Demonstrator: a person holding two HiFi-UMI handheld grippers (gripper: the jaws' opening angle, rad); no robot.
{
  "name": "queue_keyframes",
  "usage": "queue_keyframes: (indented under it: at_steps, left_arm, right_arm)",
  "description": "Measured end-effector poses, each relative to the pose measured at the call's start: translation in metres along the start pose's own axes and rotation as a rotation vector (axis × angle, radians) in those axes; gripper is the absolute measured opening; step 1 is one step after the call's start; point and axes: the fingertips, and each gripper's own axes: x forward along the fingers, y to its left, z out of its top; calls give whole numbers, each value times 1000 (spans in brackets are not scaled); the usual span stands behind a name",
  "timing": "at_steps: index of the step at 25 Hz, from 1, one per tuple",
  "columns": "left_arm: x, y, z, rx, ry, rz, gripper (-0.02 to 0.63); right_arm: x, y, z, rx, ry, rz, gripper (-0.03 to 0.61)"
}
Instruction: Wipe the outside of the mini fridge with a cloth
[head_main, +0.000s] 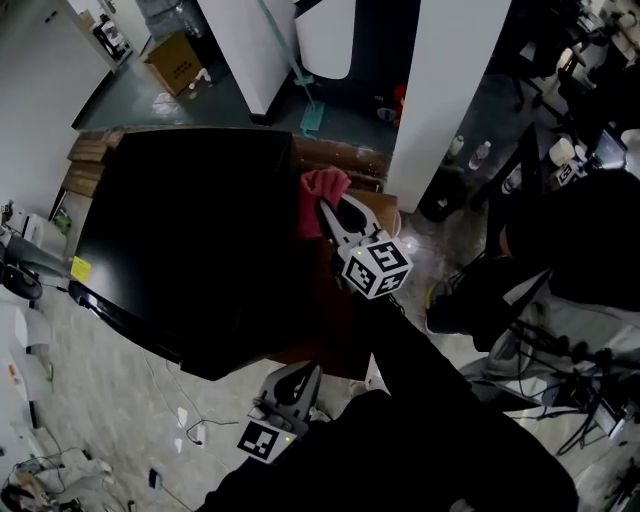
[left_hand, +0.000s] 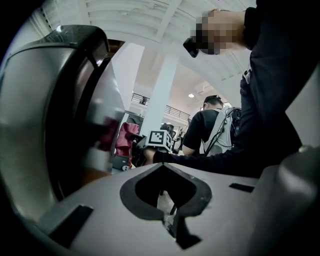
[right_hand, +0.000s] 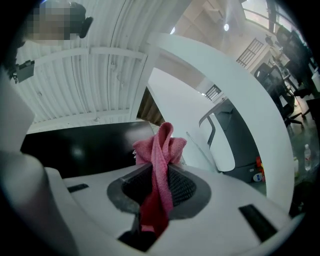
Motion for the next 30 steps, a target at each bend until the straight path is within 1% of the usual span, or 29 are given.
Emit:
queue_keyframes:
  at_steps: [2,4,7,10,13,16,19,22,24,27,30]
  left_arm:
    - [-5,7,-15,3,20,-10,6]
    - [-11,18,-29,8,37,-24,6]
    - [-22,32,-47,8,63,-49,5]
    - [-32,39,-61,1,86,-68,6]
    - [-38,47,-81,-9,107,-33,6]
    - [-41,49,-102,-43,129,-12,6]
    - [-42,48,-111,-50,144,-11,5]
    - [-41,51,-117,-37,146,0,6]
    - [-40,54,-120,-41,144,16,5]
    - [-33,55,-120,-84,162,29,6]
    - [-22,53,-119,-87,158,29,5]
  right_arm:
    - [-34,12,-20,21,19,-6,90]
    - [-67,31,-50,41,60,-8,91]
    - [-109,67,-102,88,145,-11,90]
    - [-133,108,-150,119,235,9,91]
    - [-147,136,-194,157,303,30,91]
    - [-152,143,-230,214,341,23,90]
    - [-144,140,-249,228,352,27,89]
    - [-136,129,-255,244,352,25,86]
    - [-132,121,-256,234,363,27,87]
    - [-123,110,-257,208,383,34,86]
    - [-113,99,-259,191,402,49,86]
